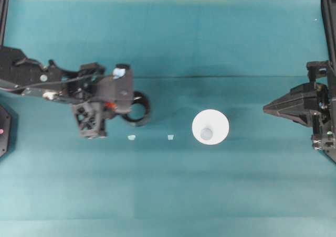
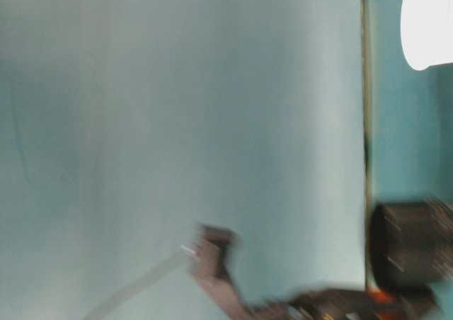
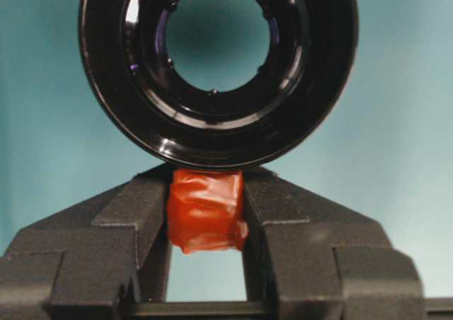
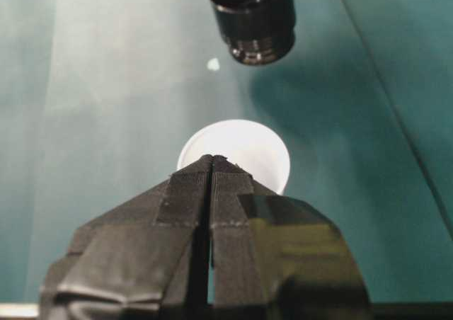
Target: Put the paper cup into the moved red handle cup holder.
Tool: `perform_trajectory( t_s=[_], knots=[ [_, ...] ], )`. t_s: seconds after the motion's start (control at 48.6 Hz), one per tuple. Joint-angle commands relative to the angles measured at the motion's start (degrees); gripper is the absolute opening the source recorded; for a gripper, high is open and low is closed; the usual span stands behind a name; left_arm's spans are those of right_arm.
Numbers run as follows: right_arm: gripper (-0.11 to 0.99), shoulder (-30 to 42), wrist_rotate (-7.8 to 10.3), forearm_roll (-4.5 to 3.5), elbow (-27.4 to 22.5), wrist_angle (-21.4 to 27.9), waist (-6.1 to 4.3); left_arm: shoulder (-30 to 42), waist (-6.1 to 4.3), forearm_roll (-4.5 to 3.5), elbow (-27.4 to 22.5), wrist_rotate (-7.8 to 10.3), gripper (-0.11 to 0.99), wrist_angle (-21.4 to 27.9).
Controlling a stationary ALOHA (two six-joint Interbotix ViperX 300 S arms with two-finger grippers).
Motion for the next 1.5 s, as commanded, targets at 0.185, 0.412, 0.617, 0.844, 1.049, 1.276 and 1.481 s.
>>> perform_trajectory(
  t_s=[0.185, 0.412, 0.617, 0.844, 1.049, 1.276, 1.481],
  knots=[
    [-0.11, 0.26, 0.35, 0.18, -0.44, -0.26, -0.09, 3.96, -2.9, 0.26, -10.81, 0.53, 0.3, 3.69],
    [-0.11, 0.18, 0.35, 0.18, -0.44, -0.26, 0.0, 8.17, -4.48, 0.26, -13.62, 0.53, 0.3, 3.6],
    [-0.11, 0.18, 0.35, 0.18, -0.26, -0.35, 0.0, 10.46, -5.01, 0.18, -12.3, 0.44, 0.3, 1.85],
    [-0.11, 0.18, 0.35, 0.18, 0.0, 0.88, 0.0, 12.39, -5.01, 0.18, -11.78, 0.26, 0.3, -0.53],
    [-0.11, 0.09, 0.35, 0.18, 0.53, 1.41, -0.26, 13.89, -5.01, 0.26, -10.9, 0.7, 0.3, -2.37],
    [-0.11, 0.18, 0.35, 0.18, 0.97, 1.41, -0.35, 14.06, -5.54, 0.26, -10.63, 0.7, 0.3, -2.81],
    [-0.11, 0.18, 0.35, 0.18, 1.23, 1.41, -0.35, 14.94, -5.45, 0.26, -10.2, 0.26, 0.3, -3.16]
  ],
)
